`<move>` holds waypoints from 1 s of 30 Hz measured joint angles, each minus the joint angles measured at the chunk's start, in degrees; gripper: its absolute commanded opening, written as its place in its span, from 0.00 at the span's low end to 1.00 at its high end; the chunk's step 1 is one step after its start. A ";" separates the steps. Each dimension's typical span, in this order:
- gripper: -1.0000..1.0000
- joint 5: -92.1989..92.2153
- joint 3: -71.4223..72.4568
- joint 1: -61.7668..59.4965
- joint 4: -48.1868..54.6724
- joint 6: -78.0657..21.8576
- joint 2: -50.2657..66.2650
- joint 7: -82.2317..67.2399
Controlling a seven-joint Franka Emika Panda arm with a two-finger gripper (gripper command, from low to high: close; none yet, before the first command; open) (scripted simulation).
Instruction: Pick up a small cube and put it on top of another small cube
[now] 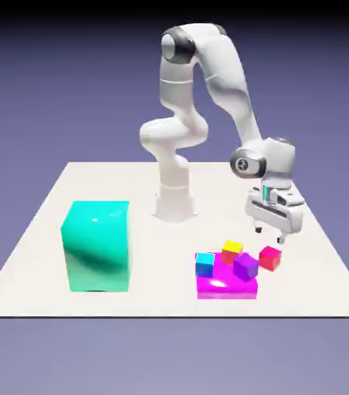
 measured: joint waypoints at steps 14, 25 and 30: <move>0.00 -5.03 -3.00 3.12 1.69 1.91 5.15 1.48; 0.00 14.94 -18.47 6.54 -1.46 -18.43 -16.59 6.86; 0.00 15.71 -21.43 6.93 -2.66 -15.77 -14.89 8.94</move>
